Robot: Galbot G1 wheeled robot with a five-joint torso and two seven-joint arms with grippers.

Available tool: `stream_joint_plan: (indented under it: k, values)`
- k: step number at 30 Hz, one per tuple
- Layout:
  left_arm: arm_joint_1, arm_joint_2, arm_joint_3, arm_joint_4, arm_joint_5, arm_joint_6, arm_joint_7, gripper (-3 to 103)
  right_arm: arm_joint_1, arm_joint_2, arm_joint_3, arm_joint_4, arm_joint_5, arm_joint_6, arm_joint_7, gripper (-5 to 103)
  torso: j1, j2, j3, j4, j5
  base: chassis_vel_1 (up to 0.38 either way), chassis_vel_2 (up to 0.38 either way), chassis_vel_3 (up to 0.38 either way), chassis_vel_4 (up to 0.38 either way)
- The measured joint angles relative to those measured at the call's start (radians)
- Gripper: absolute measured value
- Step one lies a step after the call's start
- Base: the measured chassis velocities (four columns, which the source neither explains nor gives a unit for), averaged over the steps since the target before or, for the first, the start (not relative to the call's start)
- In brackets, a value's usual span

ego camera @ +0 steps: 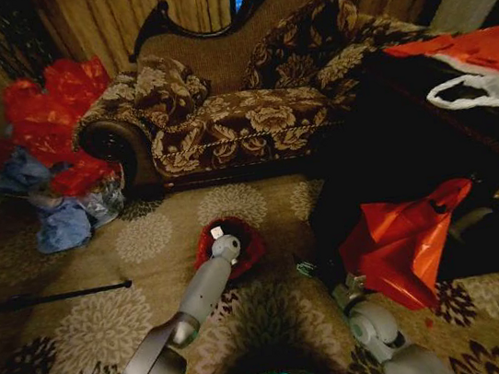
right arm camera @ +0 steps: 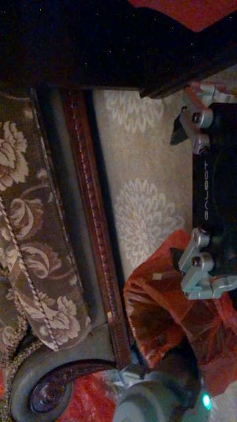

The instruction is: Place a garbage bag over the trash bin.

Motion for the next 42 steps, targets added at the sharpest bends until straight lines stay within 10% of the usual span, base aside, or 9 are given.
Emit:
stream_joint_plan:
  k: [11, 24, 42]
  values:
    - [-0.07, -0.062, -0.006, 0.19, 0.051, -0.031, 0.111, 0, -0.02, 0.034, -0.01, 0.022, -0.008, 0.002, 0.005, 100, 0.0, 0.0, 0.0, -0.0001, -0.0003, 0.0, 0.0, 0.0, 0.0]
    - [-0.07, -0.035, 0.001, 0.117, 0.121, -0.059, 0.135, 0, -0.018, 0.033, -0.008, 0.024, -0.009, 0.001, 0.011, 100, 0.0, 0.0, 0.0, 0.0001, 0.0, 0.0, 0.0, 0.0, 0.0]
    - [-0.16, -0.177, -0.024, 0.378, 0.297, -0.153, 0.366, 0, -0.024, 0.023, -0.013, 0.027, -0.008, -0.005, 0.01, 100, 0.0, 0.0, 0.0, 0.0001, 0.0004, 0.0, 0.0, 0.0, 0.0]
